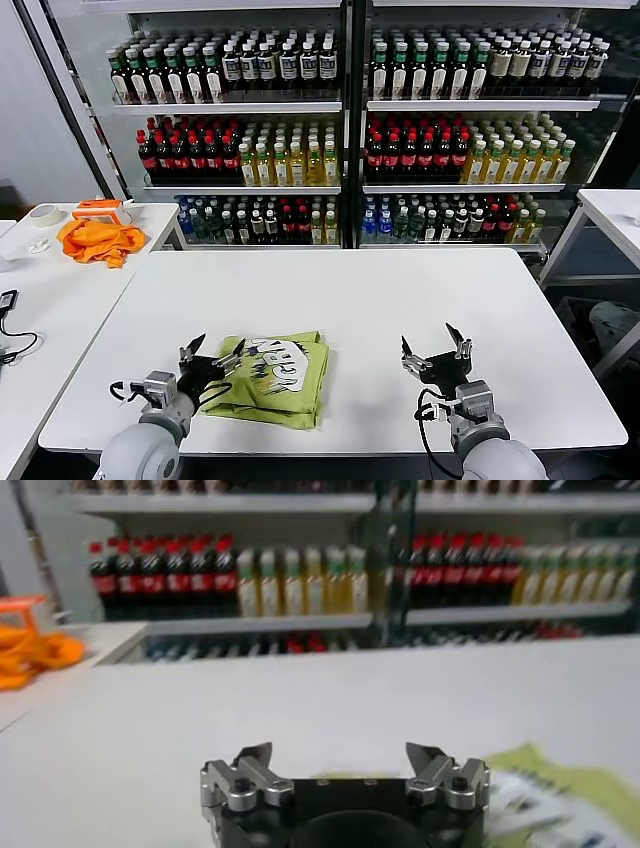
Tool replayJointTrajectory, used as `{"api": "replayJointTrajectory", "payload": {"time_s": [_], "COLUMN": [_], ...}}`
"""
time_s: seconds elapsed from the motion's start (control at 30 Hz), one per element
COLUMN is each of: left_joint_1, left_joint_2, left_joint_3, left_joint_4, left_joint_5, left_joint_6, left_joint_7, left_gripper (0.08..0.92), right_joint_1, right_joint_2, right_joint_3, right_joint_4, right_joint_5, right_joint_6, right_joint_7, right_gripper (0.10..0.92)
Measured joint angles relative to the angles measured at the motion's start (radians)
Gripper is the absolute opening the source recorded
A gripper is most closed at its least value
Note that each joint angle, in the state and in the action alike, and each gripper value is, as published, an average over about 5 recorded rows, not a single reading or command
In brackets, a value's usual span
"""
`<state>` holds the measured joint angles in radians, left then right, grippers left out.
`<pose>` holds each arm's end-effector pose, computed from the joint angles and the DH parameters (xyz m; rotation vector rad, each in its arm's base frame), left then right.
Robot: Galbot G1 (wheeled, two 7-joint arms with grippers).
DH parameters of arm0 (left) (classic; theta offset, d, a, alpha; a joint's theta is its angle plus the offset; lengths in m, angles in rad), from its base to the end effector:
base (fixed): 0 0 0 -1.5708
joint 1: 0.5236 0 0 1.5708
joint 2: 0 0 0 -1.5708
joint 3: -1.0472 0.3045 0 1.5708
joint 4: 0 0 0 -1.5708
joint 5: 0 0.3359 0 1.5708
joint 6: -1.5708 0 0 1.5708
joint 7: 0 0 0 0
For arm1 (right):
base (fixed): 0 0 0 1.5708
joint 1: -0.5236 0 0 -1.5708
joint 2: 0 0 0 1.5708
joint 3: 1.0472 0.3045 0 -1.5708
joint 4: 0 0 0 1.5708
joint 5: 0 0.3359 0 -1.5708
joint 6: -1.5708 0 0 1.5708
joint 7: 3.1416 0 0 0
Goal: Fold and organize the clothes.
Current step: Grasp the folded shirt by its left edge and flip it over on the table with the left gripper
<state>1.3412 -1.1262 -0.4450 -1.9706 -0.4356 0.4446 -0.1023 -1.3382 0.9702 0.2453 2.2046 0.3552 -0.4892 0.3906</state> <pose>0.2467 0.0528 -0.2495 -0.1940 -2.7299 -0.0444 0.2123 0.0017 -0.1984 0.1778 -2.8360 0.3665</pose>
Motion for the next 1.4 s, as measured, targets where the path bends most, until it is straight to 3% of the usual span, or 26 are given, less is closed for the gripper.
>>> {"api": "replayJointTrajectory", "payload": {"time_s": [0.53,1.13,1.4], "left_joint_1": [0.037,0.076,0.083], "left_joint_2": [-0.015,-0.031,-0.006], "left_joint_3": [-0.018,-0.02,-0.06], "left_joint_4": [0.065,0.084,0.037], "left_joint_5": [-0.003,-0.053,-0.066], "left_joint_6": [0.004,-0.053,-0.059], "left_joint_7": [0.0,0.043,0.017], "left_gripper": [0.806,0.308,0.103], "right_joint_1": [-0.004,-0.019,-0.018], "right_joint_2": [0.016,0.015,0.005], "right_joint_3": [-0.004,0.014,0.021], "right_joint_4": [-0.015,0.002,0.007], "right_joint_5": [-0.011,-0.016,-0.015], "right_joint_6": [0.001,0.006,0.008], "right_joint_7": [-0.001,0.003,0.002], "right_gripper": [0.823,0.823,0.823]}}
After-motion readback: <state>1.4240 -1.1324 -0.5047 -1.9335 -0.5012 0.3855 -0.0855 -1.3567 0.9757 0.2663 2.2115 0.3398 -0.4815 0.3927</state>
